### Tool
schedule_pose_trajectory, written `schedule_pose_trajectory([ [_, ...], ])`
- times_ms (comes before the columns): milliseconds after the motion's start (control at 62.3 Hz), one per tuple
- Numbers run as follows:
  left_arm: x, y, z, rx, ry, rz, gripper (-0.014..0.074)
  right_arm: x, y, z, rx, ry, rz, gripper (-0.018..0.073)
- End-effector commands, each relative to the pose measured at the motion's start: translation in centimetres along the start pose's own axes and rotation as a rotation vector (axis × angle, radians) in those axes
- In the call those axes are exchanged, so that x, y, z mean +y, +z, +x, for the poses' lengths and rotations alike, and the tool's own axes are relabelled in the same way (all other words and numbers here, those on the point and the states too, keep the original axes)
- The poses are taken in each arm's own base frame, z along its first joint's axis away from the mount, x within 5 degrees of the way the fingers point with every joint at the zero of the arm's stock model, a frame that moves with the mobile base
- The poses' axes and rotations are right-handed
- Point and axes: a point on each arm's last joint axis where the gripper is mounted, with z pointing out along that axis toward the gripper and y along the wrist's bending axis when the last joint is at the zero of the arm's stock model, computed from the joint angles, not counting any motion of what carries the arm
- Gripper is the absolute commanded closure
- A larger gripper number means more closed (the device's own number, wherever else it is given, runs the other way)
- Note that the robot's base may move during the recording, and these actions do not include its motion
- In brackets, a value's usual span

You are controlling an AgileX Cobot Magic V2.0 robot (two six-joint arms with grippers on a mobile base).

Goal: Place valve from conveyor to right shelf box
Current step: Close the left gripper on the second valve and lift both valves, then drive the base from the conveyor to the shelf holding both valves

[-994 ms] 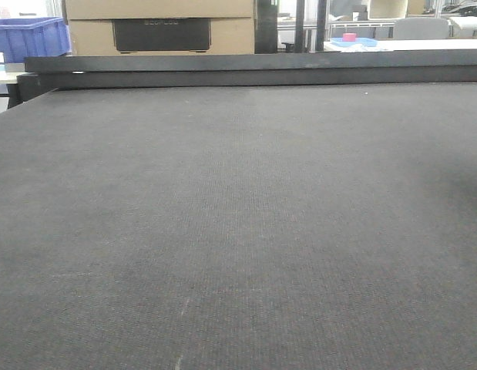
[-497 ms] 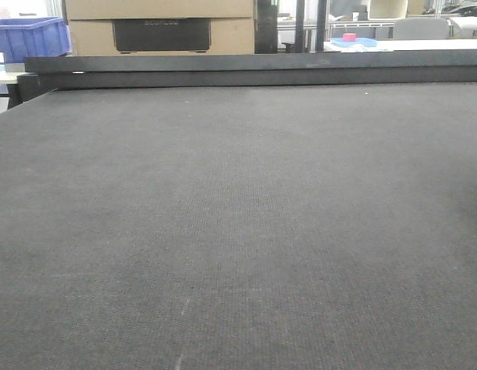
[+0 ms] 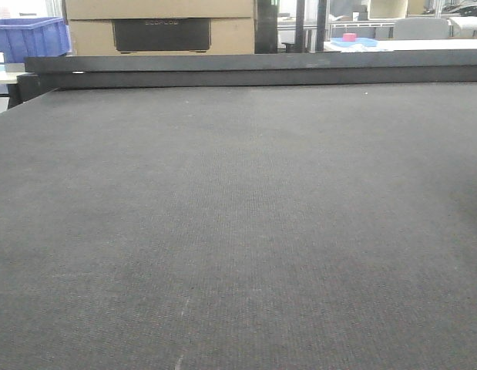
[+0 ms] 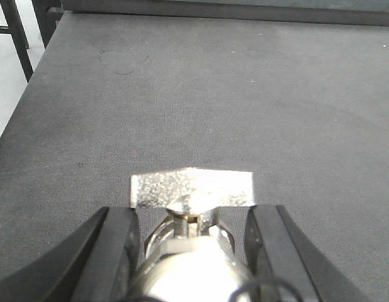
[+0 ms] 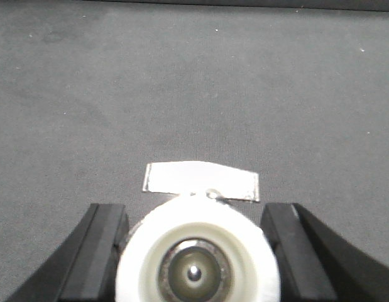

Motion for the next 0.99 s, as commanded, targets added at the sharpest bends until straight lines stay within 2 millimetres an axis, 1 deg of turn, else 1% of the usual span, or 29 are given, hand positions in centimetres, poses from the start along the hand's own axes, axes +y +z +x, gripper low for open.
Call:
schedule_pose_trajectory([
  [0, -0.05, -0.36, -0.69, -0.07, -0.008, -0.001, 0.0708, -0.12, -0.53, -1.06, -0.107, -0.012, 0.012, 0.0727],
  [978, -0.05, -0.36, -0.69, -0.07, -0.008, -0.001, 0.0708, -0.12, -0.54, -1.1, -0.111, -0.012, 0.012, 0.0727],
])
